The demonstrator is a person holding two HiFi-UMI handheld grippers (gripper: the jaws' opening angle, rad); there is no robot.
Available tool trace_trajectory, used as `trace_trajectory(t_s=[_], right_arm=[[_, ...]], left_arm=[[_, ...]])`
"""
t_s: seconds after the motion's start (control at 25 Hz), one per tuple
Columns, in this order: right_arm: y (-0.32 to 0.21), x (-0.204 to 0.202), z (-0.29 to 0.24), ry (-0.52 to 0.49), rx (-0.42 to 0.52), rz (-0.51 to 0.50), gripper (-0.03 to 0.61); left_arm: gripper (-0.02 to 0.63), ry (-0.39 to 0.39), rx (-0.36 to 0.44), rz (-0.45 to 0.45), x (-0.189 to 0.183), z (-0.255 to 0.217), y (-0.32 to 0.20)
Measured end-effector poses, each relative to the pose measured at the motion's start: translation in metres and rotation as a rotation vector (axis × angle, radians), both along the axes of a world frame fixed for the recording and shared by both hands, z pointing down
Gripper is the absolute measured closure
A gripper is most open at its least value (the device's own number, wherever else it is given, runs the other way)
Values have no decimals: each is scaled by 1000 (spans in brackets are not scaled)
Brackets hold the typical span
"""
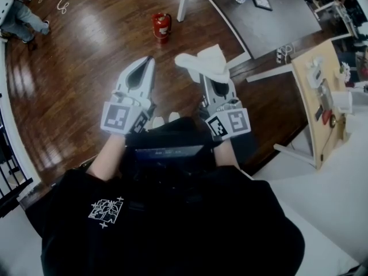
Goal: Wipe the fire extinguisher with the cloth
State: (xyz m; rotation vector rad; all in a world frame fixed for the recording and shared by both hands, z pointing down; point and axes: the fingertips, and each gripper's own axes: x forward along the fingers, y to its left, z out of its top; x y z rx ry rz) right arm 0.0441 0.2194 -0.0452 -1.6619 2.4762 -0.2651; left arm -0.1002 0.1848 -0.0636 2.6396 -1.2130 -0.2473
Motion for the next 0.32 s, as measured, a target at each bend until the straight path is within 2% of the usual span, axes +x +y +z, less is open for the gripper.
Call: trace_trajectory(t_s=[0.32], right_arm=[[0, 2, 3, 5, -3, 2, 494]], left_arm=[[614, 4, 0, 4, 3, 1, 0]])
